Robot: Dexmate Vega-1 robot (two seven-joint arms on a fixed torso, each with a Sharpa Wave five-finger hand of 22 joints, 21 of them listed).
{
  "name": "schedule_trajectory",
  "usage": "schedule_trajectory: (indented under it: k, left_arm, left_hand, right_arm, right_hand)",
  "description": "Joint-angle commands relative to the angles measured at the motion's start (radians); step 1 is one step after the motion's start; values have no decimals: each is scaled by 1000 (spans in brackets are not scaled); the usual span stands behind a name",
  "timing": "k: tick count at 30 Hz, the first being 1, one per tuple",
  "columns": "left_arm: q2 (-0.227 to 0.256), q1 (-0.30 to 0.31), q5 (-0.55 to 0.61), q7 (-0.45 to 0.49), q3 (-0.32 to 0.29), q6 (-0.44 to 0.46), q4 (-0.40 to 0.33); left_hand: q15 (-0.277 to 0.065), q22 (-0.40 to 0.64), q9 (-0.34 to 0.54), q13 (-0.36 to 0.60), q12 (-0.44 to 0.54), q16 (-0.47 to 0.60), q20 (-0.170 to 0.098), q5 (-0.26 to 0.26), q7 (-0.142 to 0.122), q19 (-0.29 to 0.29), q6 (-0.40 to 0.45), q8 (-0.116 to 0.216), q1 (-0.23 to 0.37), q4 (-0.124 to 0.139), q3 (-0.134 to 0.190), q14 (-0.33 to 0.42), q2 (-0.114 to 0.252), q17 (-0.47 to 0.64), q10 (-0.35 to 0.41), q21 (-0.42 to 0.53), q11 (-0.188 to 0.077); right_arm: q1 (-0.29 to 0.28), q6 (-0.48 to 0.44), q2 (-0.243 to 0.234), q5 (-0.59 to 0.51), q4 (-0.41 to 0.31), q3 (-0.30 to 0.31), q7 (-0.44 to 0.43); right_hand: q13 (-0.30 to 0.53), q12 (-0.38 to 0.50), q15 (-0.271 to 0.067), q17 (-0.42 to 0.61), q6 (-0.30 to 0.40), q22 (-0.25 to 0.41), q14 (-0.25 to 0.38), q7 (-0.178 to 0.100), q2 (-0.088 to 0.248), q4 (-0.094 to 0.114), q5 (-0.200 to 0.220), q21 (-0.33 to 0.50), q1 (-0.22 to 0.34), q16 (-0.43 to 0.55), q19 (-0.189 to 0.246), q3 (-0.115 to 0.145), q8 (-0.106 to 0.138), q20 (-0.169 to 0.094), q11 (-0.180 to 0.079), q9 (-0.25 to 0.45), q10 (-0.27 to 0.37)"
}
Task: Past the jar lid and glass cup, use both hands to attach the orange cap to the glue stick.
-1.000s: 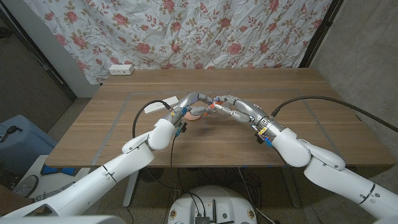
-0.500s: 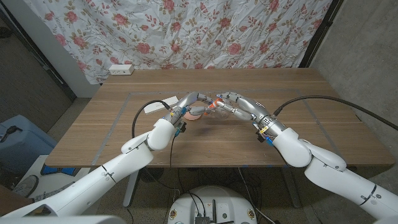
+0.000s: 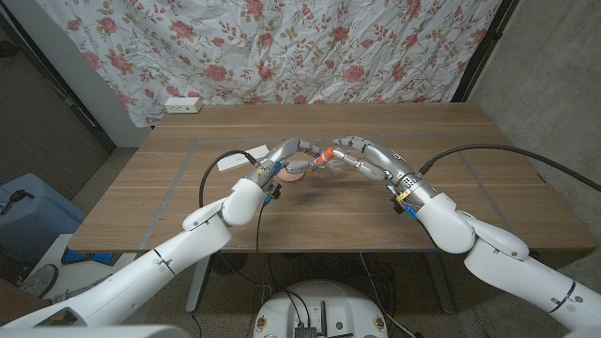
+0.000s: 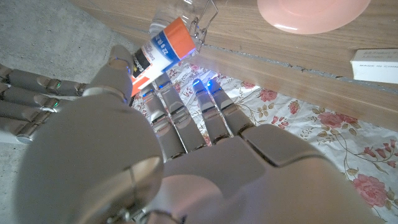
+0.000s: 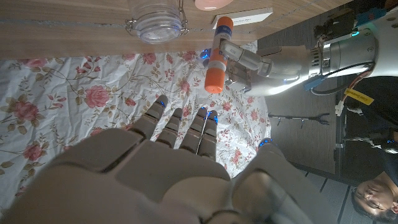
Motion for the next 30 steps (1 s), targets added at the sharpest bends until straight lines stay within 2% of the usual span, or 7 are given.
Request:
schedule_trajectory:
  k: [1, 11, 30]
  left_arm:
    - [-3, -5, -1, -4, 1, -6, 9]
    - [-7, -6, 0, -4, 2, 11, 6]
    - [-5, -11, -5, -9, 4, 5, 11]
  left_hand:
    - [-126, 5, 4, 6, 8, 1, 4, 6, 29, 6, 48, 6, -31, 26, 32, 10, 40, 2, 4, -1, -5]
    - [-126, 5, 4, 6, 8, 1, 3, 6, 32, 6, 48, 6, -32, 27, 32, 11, 40, 2, 3, -1, -5]
    - [-126, 5, 4, 6, 8, 1, 4, 6, 31, 6, 48, 6, -34, 27, 34, 11, 39, 1, 4, -1, -5]
  right_arm:
    - [-43, 1, -26, -1, -8, 46, -22]
    - [-52, -1, -38, -22, -1, 52, -18]
    - [-20, -8, -37, -33, 5, 17, 24]
  right_hand:
    - [2, 3, -23, 0, 7, 5, 5, -2, 9, -2, 5, 3, 0, 0, 7, 6, 1, 1, 3, 2, 6]
    - [2, -1, -23, -1, -3, 5, 3, -2, 12, -1, 5, 3, -3, -1, 7, 10, -3, 0, 5, 2, -6]
    - [2, -3, -20, 7, -15, 6, -18, -5, 31, 23, 7, 0, -40, -4, 0, 12, -7, -2, 2, 2, -23]
